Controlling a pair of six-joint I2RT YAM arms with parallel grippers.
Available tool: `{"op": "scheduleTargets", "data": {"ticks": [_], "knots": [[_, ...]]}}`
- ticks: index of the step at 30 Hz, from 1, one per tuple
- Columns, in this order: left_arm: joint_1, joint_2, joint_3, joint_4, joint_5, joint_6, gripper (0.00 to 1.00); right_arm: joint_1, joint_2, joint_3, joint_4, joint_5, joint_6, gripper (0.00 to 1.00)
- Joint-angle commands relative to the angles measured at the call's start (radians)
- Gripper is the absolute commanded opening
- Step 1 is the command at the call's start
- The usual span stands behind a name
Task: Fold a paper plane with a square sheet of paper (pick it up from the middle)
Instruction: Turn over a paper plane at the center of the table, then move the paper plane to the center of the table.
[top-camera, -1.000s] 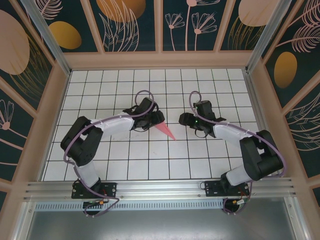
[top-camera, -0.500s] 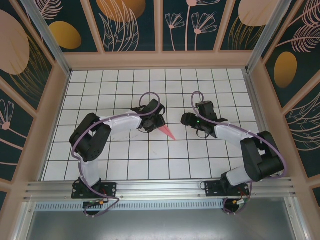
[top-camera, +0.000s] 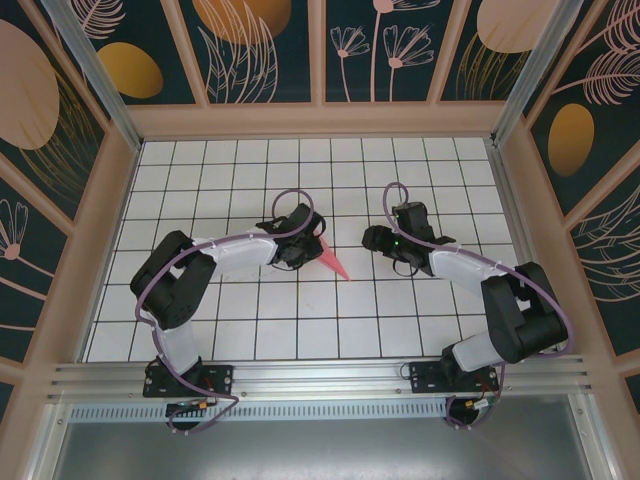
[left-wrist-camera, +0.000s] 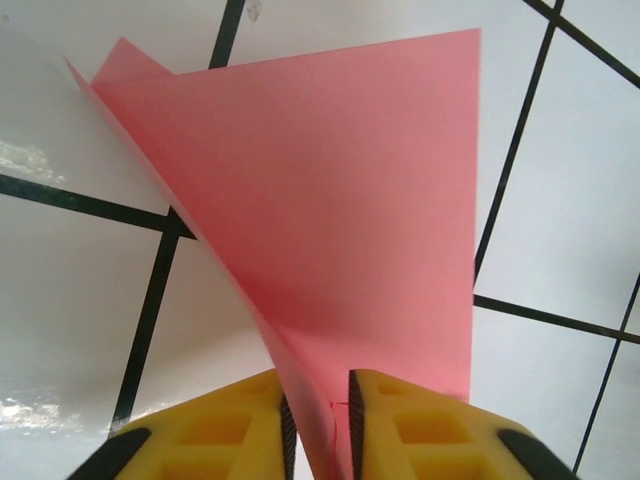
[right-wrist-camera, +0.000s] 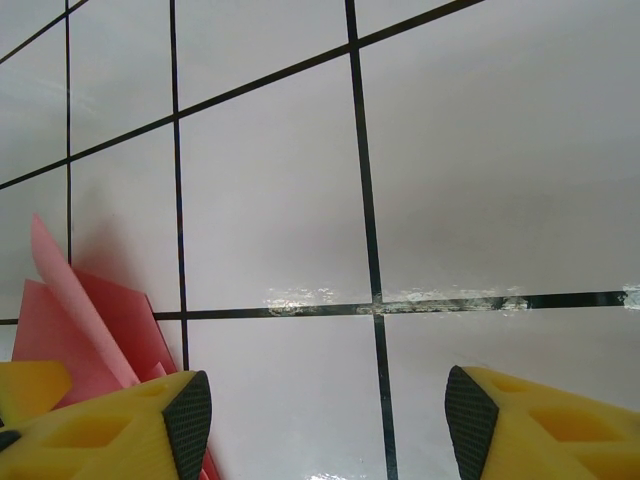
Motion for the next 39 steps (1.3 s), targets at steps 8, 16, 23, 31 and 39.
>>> {"op": "scheduleTargets", "data": {"ticks": [8, 16, 23, 31, 39], "knots": [[-0.006, -0.101, -0.029, 0.151, 0.038, 0.102, 0.0, -0.023, -0.071, -0.023, 0.023, -0.03, 0.04, 0.66], [-0.007, -0.136, -0.113, 0.391, 0.206, 0.241, 0.0, -0.033, -0.152, -0.087, 0.17, -0.2, 0.084, 0.64], [-0.006, -0.029, -0.119, 0.492, 0.309, 0.247, 0.0, -0.015, -0.126, -0.113, 0.252, -0.324, 0.118, 0.54], [-0.006, 0.052, -0.148, 0.518, 0.325, 0.254, 0.0, 0.017, -0.059, -0.118, 0.249, -0.305, 0.117, 0.48], [-0.006, 0.079, -0.157, 0.496, 0.298, 0.264, 0.0, 0.036, 0.019, -0.085, 0.235, -0.313, 0.088, 0.46]]}}
